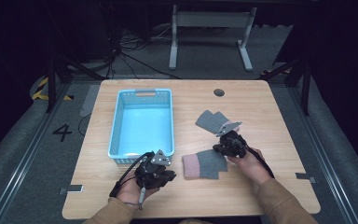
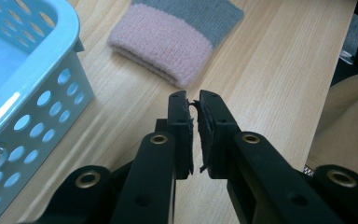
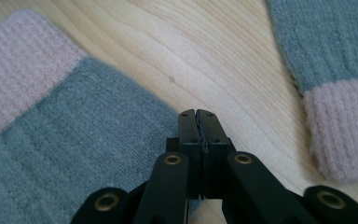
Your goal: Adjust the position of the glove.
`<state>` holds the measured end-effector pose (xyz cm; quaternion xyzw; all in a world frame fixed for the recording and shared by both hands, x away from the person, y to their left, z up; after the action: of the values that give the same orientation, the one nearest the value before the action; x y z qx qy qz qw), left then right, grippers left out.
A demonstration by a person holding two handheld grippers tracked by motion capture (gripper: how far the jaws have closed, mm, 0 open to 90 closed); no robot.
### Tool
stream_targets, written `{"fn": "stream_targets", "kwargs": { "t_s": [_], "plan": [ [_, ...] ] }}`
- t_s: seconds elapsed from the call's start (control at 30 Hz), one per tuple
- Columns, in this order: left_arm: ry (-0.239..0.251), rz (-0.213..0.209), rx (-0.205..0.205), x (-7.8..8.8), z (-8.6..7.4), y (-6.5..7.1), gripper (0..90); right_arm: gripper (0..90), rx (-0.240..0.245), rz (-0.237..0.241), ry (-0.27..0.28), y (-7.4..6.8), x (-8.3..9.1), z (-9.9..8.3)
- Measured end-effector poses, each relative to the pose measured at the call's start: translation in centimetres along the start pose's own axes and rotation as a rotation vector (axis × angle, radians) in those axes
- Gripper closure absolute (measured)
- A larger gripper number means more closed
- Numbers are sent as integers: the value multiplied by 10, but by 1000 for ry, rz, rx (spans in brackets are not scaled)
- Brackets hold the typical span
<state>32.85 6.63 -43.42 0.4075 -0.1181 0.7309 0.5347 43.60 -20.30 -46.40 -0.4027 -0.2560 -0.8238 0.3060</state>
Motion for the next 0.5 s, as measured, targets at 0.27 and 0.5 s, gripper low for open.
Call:
{"fn": "stream_targets", "kwargs": {
  "t_s": [0.27, 0.5],
  "plan": [
    [0, 1, -6, 3, -2, -3, 824, 900, -12, -4, 0, 2, 4, -7],
    [0, -8, -12, -1, 1, -3, 824, 900, -10, -29, 30, 1, 11, -9]
  ]
}}
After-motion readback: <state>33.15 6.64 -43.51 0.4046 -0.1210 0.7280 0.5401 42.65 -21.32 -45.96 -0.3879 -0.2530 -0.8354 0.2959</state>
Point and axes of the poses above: each handheld gripper's, and its own axes: x roughly backward along the jaws, z roughly out of its top, y roughly to its right, the point moved 3 cm from there along -x, roughly forward along the jaws, and after that the axes turned 8 degrees about -z, right-handed, at the moved point
